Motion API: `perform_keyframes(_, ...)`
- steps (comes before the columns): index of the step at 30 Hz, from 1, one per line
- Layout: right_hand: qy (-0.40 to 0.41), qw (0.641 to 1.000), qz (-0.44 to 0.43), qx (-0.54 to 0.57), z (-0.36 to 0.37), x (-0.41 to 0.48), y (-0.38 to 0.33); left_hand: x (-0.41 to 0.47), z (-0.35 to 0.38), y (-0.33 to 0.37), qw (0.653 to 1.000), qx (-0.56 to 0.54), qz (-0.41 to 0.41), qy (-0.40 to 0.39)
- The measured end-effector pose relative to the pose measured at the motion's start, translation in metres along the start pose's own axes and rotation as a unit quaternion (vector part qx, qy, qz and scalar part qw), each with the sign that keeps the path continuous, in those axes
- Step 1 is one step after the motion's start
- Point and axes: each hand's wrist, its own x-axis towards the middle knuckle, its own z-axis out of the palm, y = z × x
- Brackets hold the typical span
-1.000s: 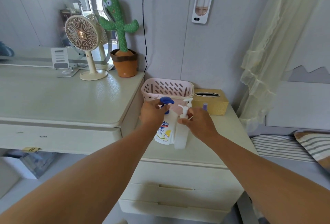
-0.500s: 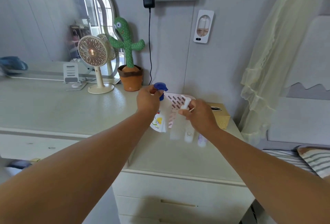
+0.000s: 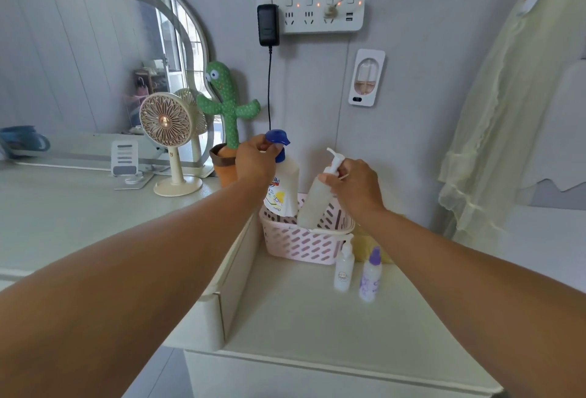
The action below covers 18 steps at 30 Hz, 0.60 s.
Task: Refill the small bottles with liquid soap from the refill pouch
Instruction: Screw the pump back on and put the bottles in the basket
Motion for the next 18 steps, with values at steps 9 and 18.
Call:
perform_keyframes(9, 0.016, 0.999, 0.014, -0.025, 0.017, 0.039, 0.021, 0.036, 0.019, -0.027, 1.000, 0.000, -0.012, -0.024)
perform_keyframes(18, -0.018, 0.995, 0.030, -0.091, 0.047, 0.066, 0.049, 0.062, 0.042, -0.068, 0.998, 0.021, -0.038, -0.055)
